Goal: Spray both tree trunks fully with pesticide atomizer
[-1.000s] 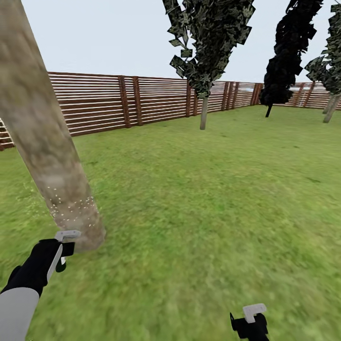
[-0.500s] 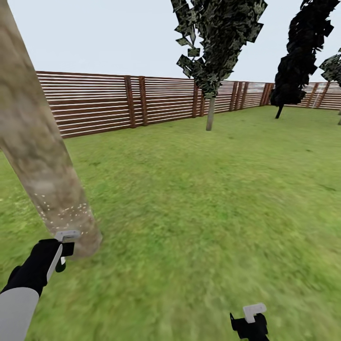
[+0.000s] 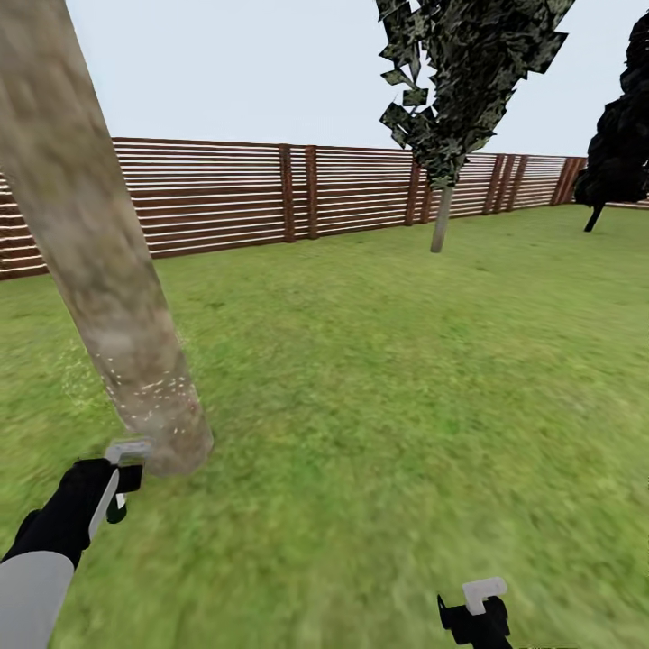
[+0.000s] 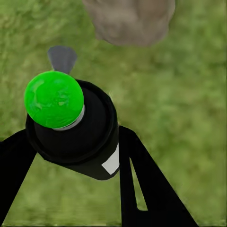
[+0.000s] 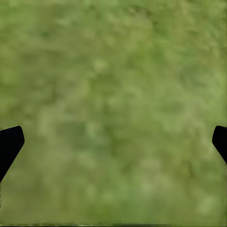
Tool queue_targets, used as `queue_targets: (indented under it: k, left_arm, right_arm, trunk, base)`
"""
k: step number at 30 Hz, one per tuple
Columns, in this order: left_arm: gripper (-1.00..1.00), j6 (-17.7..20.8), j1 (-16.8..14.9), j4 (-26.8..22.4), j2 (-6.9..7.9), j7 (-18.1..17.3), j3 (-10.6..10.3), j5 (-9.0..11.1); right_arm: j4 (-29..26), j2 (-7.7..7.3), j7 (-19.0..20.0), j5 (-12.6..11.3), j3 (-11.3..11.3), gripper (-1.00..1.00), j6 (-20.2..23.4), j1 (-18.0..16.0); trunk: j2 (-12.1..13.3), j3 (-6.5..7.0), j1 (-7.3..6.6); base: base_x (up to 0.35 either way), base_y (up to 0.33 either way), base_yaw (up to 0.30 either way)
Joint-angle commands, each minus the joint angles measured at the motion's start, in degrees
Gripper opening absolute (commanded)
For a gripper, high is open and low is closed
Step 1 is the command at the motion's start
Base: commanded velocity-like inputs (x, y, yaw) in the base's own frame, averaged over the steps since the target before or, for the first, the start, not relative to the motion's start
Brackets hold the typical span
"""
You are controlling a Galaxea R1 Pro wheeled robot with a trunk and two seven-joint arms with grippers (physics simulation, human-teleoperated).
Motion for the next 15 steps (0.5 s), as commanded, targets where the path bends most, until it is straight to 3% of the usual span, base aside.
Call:
queue_targets:
  k: [1,2,3,4,6,8,9,11,12,13,14,15]
  left_arm:
    - [-1.0,-0.6,0.5,0.2,-0.03,-0.6,0.3,-0.5]
    - [-1.0,-2.4,0.8,0.7,-0.03,-0.8,0.3,-0.4]
    - [-1.0,-6.7,2.3,3.5,-0.09,-1.3,-0.3,-0.7]
    - [-1.0,-11.5,3.5,6.1,0.04,-2.1,-3.0,-1.0]
    - [-1.0,-15.9,4.8,8.5,0.36,-4.8,-5.8,-1.2]
    - [-1.0,-20.9,6.5,10.0,0.57,-11.1,-7.0,-2.6]
    - [-1.0,-23.5,6.9,10.4,0.66,-14.6,-7.2,-4.6]
    - [-1.0,-28.2,7.3,10.7,0.86,-22.9,-7.3,-10.6]
    - [-1.0,-30.3,7.3,10.8,0.85,-27.5,-7.2,-13.2]
    - [-1.0,-32.3,7.3,10.8,0.88,-31.9,-7.3,-14.8]
    - [-1.0,-35.5,7.4,10.8,0.86,-39.1,-7.3,-16.4]
    - [-1.0,-36.6,7.4,10.8,0.85,-41.6,-7.3,-17.3]
  right_arm:
    - [0.0,-0.01,-0.5,0.6,0.2,1.0,-0.1,0.0]
    - [0.0,-0.03,-0.5,0.6,0.2,1.0,-0.1,0.0]
    - [0.0,-0.02,-0.5,0.6,0.2,1.0,-0.1,0.0]
    - [0.0,-0.1,-0.5,0.6,0.2,1.0,-0.1,0.0]
    - [-0.1,-0.11,-0.4,0.6,0.2,1.0,-0.1,0.0]
    - [-0.4,-0.01,-0.2,0.7,0.6,1.0,-0.1,0.0]
    - [-0.5,0.05,-0.1,0.8,0.7,1.0,-0.1,0.0]
    - [-2.0,0.12,0.8,1.4,0.9,1.0,0.0,-0.1]
    - [-4.6,0.06,2.9,3.1,1.6,1.0,0.1,-0.1]
    - [-7.8,-0.02,6.4,5.6,2.3,1.0,0.3,-0.1]
    - [-12.0,-0.19,13.7,9.4,2.8,1.0,1.4,-0.1]
    - [-13.4,-0.22,16.4,10.4,2.9,1.0,2.3,-0.1]
  trunk:
    - [0.0,-0.05,-0.04]
    - [0.0,-0.05,-0.04]
    - [0.0,-0.05,-0.04]
    - [0.0,-0.05,-0.04]
    - [0.0,-0.05,-0.04]
    - [0.0,-0.05,-0.04]
    - [0.0,-0.05,-0.04]
    - [0.0,-0.05,-0.04]
    - [0.0,-0.05,-0.04]
    - [0.0,-0.05,-0.04]
    - [0.0,-0.05,-0.04]
    - [0.0,-0.05,-0.04]
  base:
    - [-0.281,-0.148,0.106]
    - [-0.296,-0.113,0.054]
    - [-0.306,-0.049,0.022]
    - [-0.311,-0.02,0.009]
    - [-0.313,-0.008,0.004]
    - [-0.316,-0.003,0.001]
    - [-0.319,-0.001,0.0]
    - [-0.324,0.0,0.0]
    - [-0.327,0.0,0.0]
    - [-0.283,0.0,0.0]
    - [-0.097,0.0,0.0]
    - [-0.062,0.0,0.0]
